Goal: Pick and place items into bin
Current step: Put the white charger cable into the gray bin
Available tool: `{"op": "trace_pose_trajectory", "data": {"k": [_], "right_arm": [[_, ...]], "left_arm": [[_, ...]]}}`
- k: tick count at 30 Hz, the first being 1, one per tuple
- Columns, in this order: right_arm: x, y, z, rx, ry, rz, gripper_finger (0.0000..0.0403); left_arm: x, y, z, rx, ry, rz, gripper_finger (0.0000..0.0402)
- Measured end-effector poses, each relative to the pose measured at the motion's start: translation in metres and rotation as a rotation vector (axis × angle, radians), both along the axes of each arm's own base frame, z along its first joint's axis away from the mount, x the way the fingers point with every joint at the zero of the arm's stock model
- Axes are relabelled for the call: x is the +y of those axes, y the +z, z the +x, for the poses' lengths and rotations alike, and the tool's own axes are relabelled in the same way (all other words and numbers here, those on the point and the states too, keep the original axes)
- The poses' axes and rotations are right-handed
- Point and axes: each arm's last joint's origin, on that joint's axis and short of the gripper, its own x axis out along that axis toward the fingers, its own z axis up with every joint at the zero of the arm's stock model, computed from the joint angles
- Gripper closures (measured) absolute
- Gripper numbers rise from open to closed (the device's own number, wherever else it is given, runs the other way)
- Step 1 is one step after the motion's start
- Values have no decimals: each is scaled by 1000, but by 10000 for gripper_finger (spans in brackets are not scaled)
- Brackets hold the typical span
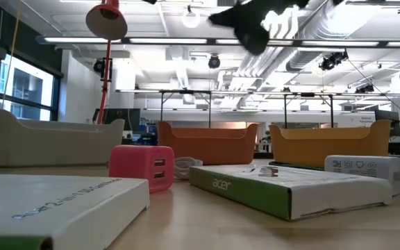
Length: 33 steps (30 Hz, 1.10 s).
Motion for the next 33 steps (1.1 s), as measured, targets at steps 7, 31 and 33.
{"op": "trace_pose_trajectory", "data": {"k": [7,31,33], "right_arm": [[-5,37,-31,-63,-54,-38,226],[-3,68,-79,-100,-73,-232,226],[-5,70,-80,-102,-118,-227,226]], "left_arm": [[7,-6,6,44,-46,-72,279],[2,-40,40,111,-85,-123,279],[2,-41,40,118,-74,-97,279]]}}
